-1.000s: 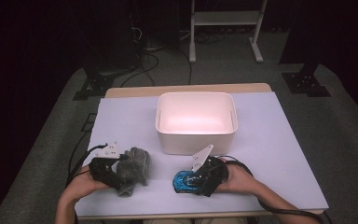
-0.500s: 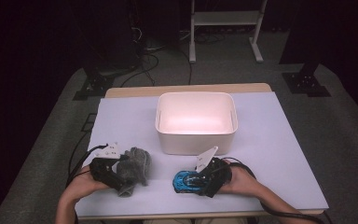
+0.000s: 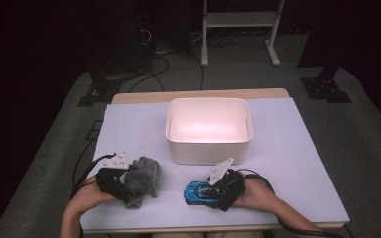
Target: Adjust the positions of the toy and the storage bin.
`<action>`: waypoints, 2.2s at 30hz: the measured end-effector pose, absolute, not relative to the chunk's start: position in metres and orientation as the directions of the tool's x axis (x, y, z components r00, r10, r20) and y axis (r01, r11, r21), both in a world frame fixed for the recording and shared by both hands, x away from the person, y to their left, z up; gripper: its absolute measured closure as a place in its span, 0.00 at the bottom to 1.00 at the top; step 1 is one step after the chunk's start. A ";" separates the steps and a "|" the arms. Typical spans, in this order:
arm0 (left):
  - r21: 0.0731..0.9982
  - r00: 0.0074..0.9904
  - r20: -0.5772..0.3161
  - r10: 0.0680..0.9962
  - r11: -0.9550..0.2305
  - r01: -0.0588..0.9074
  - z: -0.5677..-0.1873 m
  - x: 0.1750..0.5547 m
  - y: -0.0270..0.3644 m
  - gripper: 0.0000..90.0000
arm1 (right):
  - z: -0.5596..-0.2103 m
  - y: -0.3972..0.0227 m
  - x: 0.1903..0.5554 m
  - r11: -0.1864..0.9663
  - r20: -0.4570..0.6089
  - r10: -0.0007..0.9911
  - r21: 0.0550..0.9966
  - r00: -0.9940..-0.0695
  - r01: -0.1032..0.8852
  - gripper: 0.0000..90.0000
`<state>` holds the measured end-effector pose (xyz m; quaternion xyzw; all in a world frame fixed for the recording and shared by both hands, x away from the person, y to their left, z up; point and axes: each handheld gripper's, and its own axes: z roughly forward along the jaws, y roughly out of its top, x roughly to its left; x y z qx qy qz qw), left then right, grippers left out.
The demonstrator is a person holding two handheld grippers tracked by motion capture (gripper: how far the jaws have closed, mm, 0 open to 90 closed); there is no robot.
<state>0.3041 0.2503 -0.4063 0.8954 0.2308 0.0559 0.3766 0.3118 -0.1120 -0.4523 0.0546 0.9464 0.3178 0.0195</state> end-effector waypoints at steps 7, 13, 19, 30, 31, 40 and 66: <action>0.700 0.888 -0.073 0.455 -0.610 0.370 -0.406 0.304 0.250 0.07 | -0.448 -0.111 0.310 0.806 -0.005 0.088 0.589 -0.996 0.068 0.27; 0.699 0.887 -0.073 0.455 -0.611 0.371 -0.407 0.304 0.250 0.07 | -0.447 -0.109 0.311 0.813 -0.001 0.090 0.577 -0.996 0.073 0.28; 0.697 0.888 -0.070 0.455 -0.614 0.369 -0.407 0.304 0.251 0.07 | -0.446 -0.110 0.316 0.811 0.037 0.077 0.580 -0.996 0.084 0.28; 0.698 0.887 -0.073 0.457 -0.611 0.372 -0.407 0.305 0.253 0.07 | -0.445 -0.112 0.317 0.805 0.049 0.075 0.587 -0.996 0.089 0.28; 0.698 0.887 -0.073 0.457 -0.612 0.372 -0.407 0.305 0.253 0.07 | -0.445 -0.112 0.317 0.804 0.046 0.076 0.588 -0.996 0.089 0.28; 0.697 0.886 -0.075 0.457 -0.611 0.374 -0.407 0.305 0.253 0.07 | -0.440 -0.113 0.317 0.796 0.056 0.081 0.598 -0.995 0.098 0.28; 0.705 0.885 -0.076 0.459 -0.603 0.374 -0.408 0.305 0.254 0.07 | -0.383 -0.117 0.310 0.760 0.067 0.044 0.646 -0.997 0.077 0.28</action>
